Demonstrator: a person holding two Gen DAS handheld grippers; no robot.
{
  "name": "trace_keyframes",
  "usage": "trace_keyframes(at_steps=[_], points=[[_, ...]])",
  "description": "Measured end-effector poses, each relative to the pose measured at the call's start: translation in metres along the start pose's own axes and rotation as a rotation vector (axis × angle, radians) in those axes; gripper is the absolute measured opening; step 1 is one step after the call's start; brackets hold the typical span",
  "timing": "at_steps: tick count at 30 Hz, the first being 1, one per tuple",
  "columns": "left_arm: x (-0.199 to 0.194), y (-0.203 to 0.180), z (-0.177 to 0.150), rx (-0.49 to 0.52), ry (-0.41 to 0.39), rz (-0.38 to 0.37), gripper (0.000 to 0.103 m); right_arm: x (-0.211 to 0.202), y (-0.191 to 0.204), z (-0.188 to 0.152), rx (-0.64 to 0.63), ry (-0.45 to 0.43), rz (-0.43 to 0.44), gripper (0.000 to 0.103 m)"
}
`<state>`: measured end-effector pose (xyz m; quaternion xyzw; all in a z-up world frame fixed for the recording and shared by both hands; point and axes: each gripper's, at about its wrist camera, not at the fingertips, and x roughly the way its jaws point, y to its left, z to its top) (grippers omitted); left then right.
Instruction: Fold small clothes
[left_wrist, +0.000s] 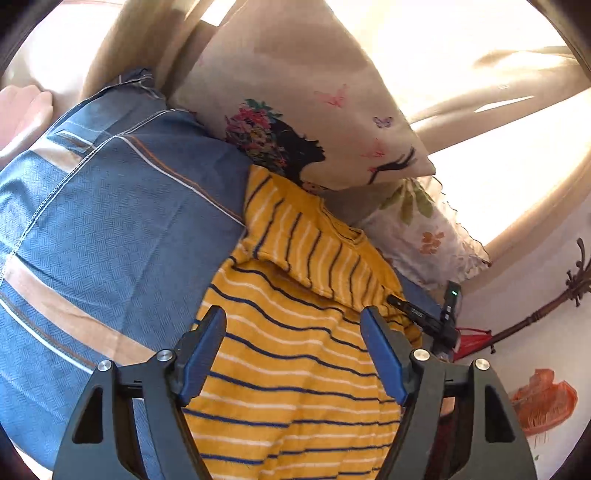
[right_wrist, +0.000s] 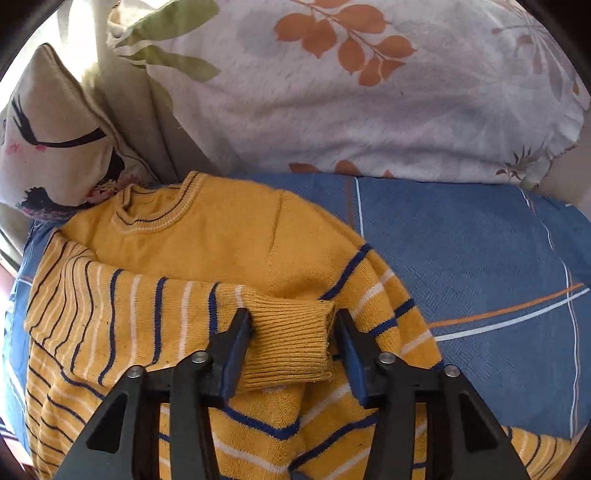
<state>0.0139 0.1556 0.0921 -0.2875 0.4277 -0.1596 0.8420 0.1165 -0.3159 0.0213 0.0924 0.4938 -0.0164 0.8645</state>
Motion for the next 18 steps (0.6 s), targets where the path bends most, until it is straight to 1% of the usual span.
trace_keyframes(at_steps=[2,3,4,7,8,9,10,11,12,13,14,15,17,18], points=[[0.026,0.004,0.01,0.004,-0.009,0.105,0.073,-0.012,-0.002,-0.006,0.043,-0.04,0.046,0.065],[0.04,0.003,0.015,0.018,-0.004,0.13,0.073,-0.022,-0.005,-0.009,0.064,-0.07,0.065,0.071],[0.054,0.0,0.018,0.034,0.008,0.136,0.073,-0.034,-0.007,-0.014,0.083,-0.101,0.086,0.076],[0.09,-0.015,0.024,0.08,0.043,0.127,0.073,-0.073,-0.022,-0.035,0.118,-0.162,0.142,0.08],[0.101,-0.019,0.025,0.112,0.049,0.14,0.073,-0.086,-0.03,-0.045,0.133,-0.178,0.157,0.081],[0.112,-0.024,0.026,0.143,0.054,0.189,0.073,-0.098,-0.041,-0.055,0.157,-0.189,0.171,0.084],[0.123,-0.024,0.026,0.159,0.06,0.259,0.073,-0.109,-0.052,-0.067,0.189,-0.197,0.184,0.086],[0.132,-0.022,0.026,0.16,0.065,0.316,0.07,-0.119,-0.068,-0.08,0.228,-0.2,0.193,0.086],[0.139,-0.016,0.027,0.152,0.071,0.371,0.064,-0.126,-0.081,-0.092,0.269,-0.201,0.191,0.087],[0.144,-0.007,0.028,0.13,0.079,0.413,0.061,-0.135,-0.096,-0.106,0.312,-0.203,0.182,0.087],[0.146,0.002,0.029,0.088,0.09,0.413,0.06,-0.144,-0.109,-0.121,0.352,-0.207,0.168,0.087],[0.142,0.008,0.03,0.051,0.078,0.378,0.06,-0.154,-0.124,-0.136,0.39,-0.21,0.152,0.087],[0.127,0.011,0.029,0.012,0.068,0.35,0.06,-0.169,-0.153,-0.162,0.465,-0.212,0.131,0.087],[0.118,0.01,0.025,-0.004,0.063,0.321,0.06,-0.175,-0.166,-0.176,0.503,-0.215,0.141,0.088]])
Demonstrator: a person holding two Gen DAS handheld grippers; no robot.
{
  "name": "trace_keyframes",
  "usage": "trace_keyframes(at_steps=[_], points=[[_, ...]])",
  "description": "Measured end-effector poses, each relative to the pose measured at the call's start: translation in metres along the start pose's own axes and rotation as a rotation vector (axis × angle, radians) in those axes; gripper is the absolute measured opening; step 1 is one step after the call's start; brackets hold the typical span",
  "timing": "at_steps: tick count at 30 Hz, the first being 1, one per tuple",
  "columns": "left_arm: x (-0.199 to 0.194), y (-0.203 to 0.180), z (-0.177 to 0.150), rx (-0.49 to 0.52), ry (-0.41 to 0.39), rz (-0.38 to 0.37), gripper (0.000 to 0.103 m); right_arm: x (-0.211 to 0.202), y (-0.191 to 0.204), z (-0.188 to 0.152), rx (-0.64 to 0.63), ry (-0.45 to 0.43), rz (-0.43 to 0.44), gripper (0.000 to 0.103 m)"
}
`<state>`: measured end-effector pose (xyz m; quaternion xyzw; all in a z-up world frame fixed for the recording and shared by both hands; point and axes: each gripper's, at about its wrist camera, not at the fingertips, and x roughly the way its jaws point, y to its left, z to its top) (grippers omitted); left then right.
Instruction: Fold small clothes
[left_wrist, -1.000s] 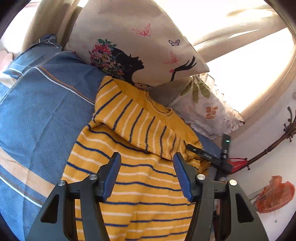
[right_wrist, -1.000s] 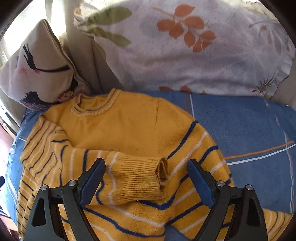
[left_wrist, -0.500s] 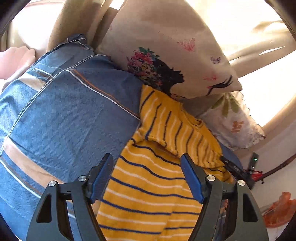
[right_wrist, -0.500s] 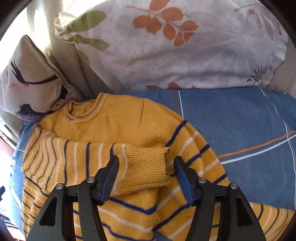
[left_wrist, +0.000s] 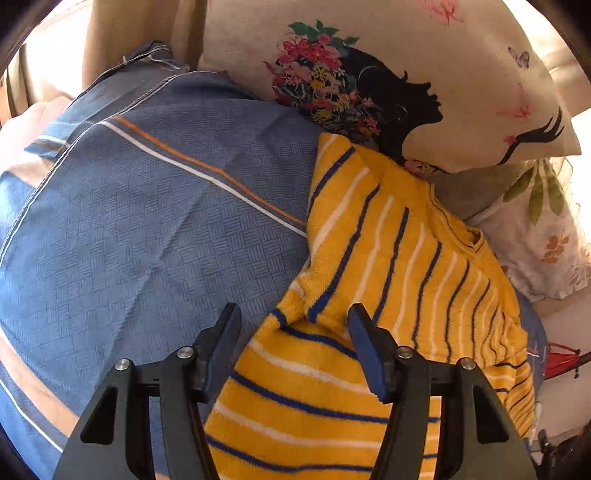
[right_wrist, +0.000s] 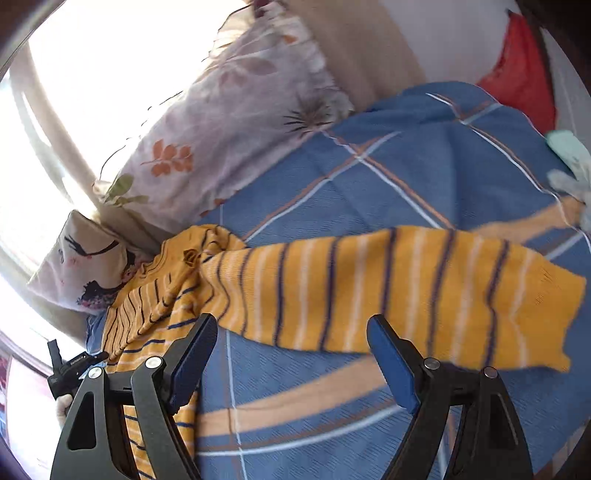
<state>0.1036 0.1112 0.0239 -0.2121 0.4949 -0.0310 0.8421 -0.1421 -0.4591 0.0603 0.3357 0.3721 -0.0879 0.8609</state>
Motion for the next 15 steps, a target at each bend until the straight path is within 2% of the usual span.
trace_keyframes(at_steps=[3,6,8,12,15], points=[[-0.031,-0.001,-0.019,-0.011,-0.018,-0.097,0.06,-0.016,-0.037,-0.017,0.116,0.007,0.052,0.091],[-0.055,-0.008,-0.041,0.013,-0.034,-0.153,0.061,-0.03,-0.069,-0.035,0.207,-0.004,0.027,0.091],[-0.062,-0.014,-0.052,0.012,-0.024,-0.196,0.061,-0.037,-0.084,-0.039,0.242,-0.053,0.012,0.091],[-0.064,-0.025,-0.073,-0.009,0.021,-0.27,0.061,-0.041,-0.099,-0.03,0.306,-0.144,-0.033,0.091],[-0.068,-0.031,-0.086,-0.017,0.026,-0.297,0.061,-0.033,-0.106,-0.015,0.331,-0.186,-0.051,0.091]])
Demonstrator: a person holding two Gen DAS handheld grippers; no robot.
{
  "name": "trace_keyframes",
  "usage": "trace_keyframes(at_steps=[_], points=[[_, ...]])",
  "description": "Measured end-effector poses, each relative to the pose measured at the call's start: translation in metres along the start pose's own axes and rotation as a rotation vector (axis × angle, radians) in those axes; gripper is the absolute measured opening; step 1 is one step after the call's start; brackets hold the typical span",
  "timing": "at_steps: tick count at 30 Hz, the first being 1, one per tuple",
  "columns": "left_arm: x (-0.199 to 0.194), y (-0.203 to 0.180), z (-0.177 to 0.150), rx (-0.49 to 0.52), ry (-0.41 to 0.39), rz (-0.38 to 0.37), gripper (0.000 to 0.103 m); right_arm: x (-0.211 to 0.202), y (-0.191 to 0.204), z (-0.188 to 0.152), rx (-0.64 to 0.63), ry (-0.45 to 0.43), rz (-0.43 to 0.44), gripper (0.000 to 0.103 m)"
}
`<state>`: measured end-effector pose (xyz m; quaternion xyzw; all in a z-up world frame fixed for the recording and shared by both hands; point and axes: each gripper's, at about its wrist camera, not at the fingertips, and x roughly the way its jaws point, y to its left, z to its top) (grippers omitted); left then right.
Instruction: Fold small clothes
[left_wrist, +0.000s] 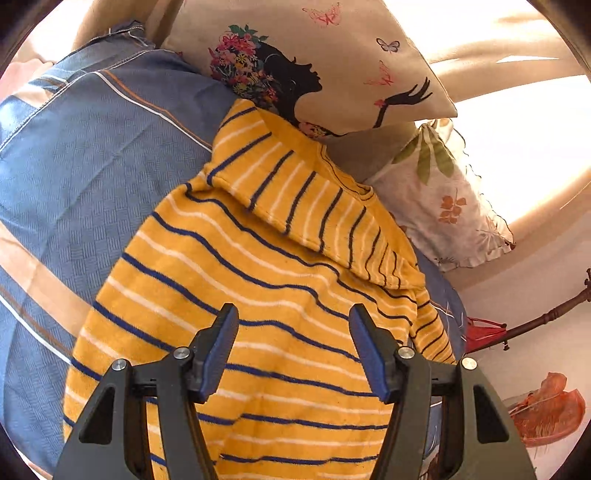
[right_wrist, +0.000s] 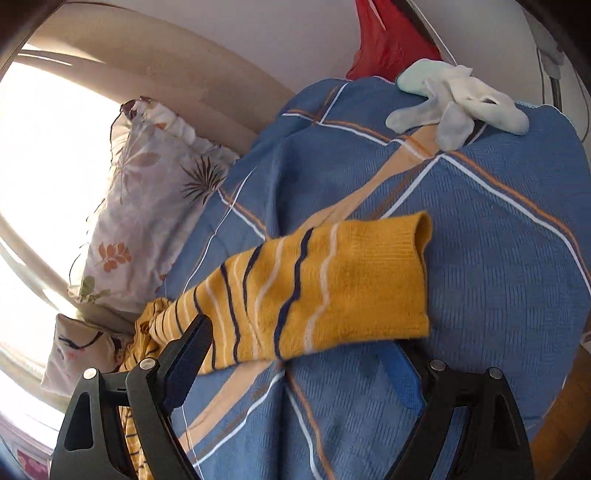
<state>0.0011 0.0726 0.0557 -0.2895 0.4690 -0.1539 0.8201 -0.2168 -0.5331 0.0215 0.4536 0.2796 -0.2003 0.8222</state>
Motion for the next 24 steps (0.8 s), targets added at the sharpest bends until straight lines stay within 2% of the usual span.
trace_keyframes(at_steps=[2,3,4,6,8,10,14,17,20,21,22,23,24], points=[[-0.001,-0.001,-0.006,0.004,-0.007,0.002,0.063,0.005,-0.001,0.009,0.009,-0.026,0.019,0.087],[-0.001,0.001,-0.008,0.002,-0.008,0.007,0.063,0.007,-0.004,0.014,0.014,-0.031,0.033,0.073],[-0.002,0.002,-0.01,-0.001,-0.006,0.009,0.063,0.01,-0.007,0.019,0.024,-0.021,0.043,0.044],[-0.001,0.007,-0.012,-0.011,0.002,0.003,0.063,0.011,-0.015,0.028,0.052,-0.002,0.051,0.022],[-0.005,0.01,-0.013,-0.017,0.002,-0.006,0.063,0.0,-0.017,0.041,0.05,-0.031,0.056,0.016],[-0.009,0.011,-0.013,-0.023,0.0,-0.024,0.063,-0.021,-0.009,0.059,0.027,-0.092,0.055,0.013],[-0.013,0.013,-0.013,-0.037,-0.003,-0.073,0.064,-0.055,0.032,0.083,-0.065,-0.183,0.082,0.01],[-0.016,0.013,-0.015,-0.033,-0.004,-0.09,0.064,-0.057,0.069,0.084,-0.145,-0.17,0.116,0.01],[-0.024,0.018,-0.019,-0.032,-0.013,-0.103,0.065,-0.05,0.094,0.071,-0.241,-0.1,0.074,0.012],[-0.027,0.02,-0.019,-0.03,-0.02,-0.097,0.067,-0.049,0.095,0.065,-0.252,-0.094,0.037,0.03],[-0.029,0.022,-0.019,-0.028,-0.027,-0.09,0.068,-0.05,0.092,0.06,-0.253,-0.093,0.005,0.064],[-0.031,0.025,-0.019,-0.025,-0.032,-0.083,0.069,-0.052,0.085,0.053,-0.241,-0.096,-0.006,0.089],[-0.032,0.026,-0.019,-0.023,-0.034,-0.078,0.069,-0.054,0.077,0.046,-0.216,-0.099,0.0,0.092]])
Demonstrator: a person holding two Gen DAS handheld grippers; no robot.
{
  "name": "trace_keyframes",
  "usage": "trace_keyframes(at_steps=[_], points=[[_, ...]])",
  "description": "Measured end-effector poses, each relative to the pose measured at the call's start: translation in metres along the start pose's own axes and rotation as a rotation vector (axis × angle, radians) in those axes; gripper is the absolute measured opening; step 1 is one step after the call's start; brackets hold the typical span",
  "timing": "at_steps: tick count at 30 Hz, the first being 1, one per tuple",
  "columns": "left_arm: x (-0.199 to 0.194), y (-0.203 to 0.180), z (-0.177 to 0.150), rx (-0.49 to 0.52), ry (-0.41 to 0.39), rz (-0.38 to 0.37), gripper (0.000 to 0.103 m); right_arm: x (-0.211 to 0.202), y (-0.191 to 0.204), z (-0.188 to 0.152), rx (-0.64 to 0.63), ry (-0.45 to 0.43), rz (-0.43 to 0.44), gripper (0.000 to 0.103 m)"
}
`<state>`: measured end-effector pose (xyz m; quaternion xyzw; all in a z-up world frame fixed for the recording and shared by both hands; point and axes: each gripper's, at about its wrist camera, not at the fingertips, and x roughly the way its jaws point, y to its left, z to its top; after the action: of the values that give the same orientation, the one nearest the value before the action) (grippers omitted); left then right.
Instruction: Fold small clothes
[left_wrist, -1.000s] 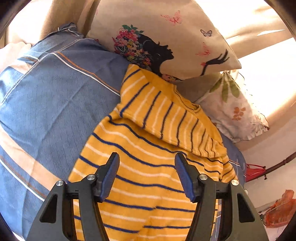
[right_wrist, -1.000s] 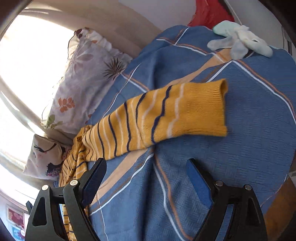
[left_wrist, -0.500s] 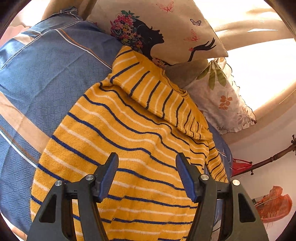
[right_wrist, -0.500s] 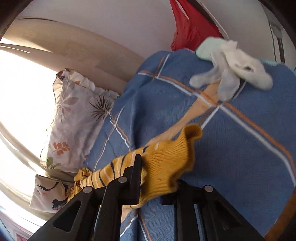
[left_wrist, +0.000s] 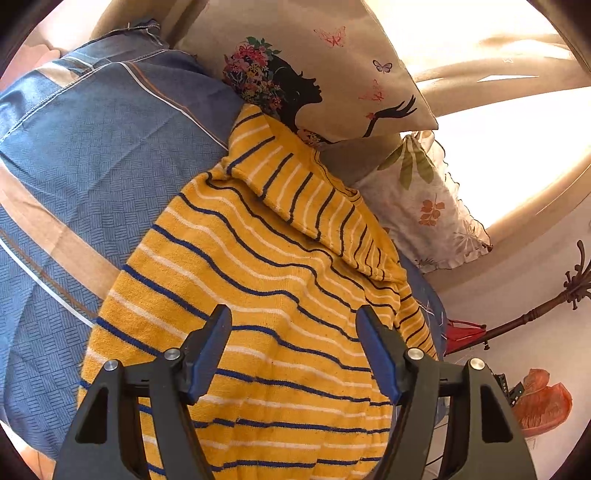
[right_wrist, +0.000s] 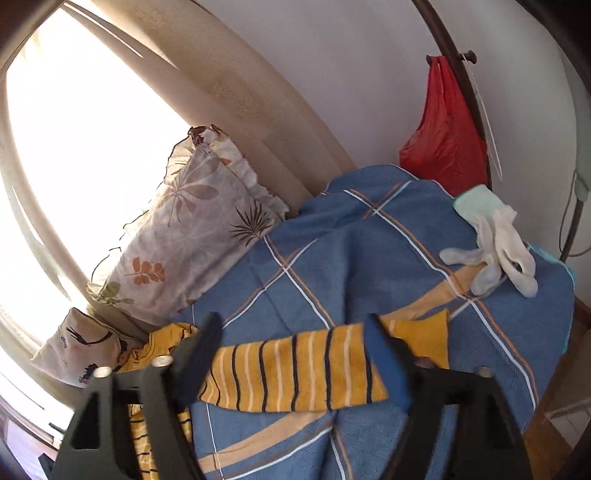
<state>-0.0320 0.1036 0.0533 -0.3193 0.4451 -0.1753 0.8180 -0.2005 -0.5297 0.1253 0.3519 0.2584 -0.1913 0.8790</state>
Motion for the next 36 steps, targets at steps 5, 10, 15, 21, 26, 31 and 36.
trace_keyframes(at_steps=[5,10,15,21,26,31,36], points=[[0.005,0.004,-0.002,-0.001,0.026,-0.003,0.069,0.012,-0.04,-0.047,0.139,0.108,0.046,0.092],[0.008,0.001,-0.008,0.007,0.053,-0.01,0.069,0.044,-0.073,-0.059,0.301,0.149,0.001,0.086],[0.002,0.001,-0.011,-0.001,0.033,0.002,0.069,0.068,-0.079,-0.04,0.267,0.099,-0.055,0.033],[0.005,-0.001,-0.008,0.001,0.043,0.023,0.069,0.062,-0.063,-0.005,0.234,0.057,0.05,0.007],[0.003,-0.005,-0.007,0.006,0.039,-0.011,0.069,0.012,0.008,0.064,0.107,-0.107,0.188,0.007],[-0.007,0.004,-0.005,0.002,0.012,-0.019,0.069,-0.003,0.096,0.082,-0.065,-0.154,0.237,0.007],[-0.027,0.025,-0.002,-0.011,-0.047,0.023,0.069,0.048,0.191,0.034,-0.239,-0.001,0.3,0.007]])
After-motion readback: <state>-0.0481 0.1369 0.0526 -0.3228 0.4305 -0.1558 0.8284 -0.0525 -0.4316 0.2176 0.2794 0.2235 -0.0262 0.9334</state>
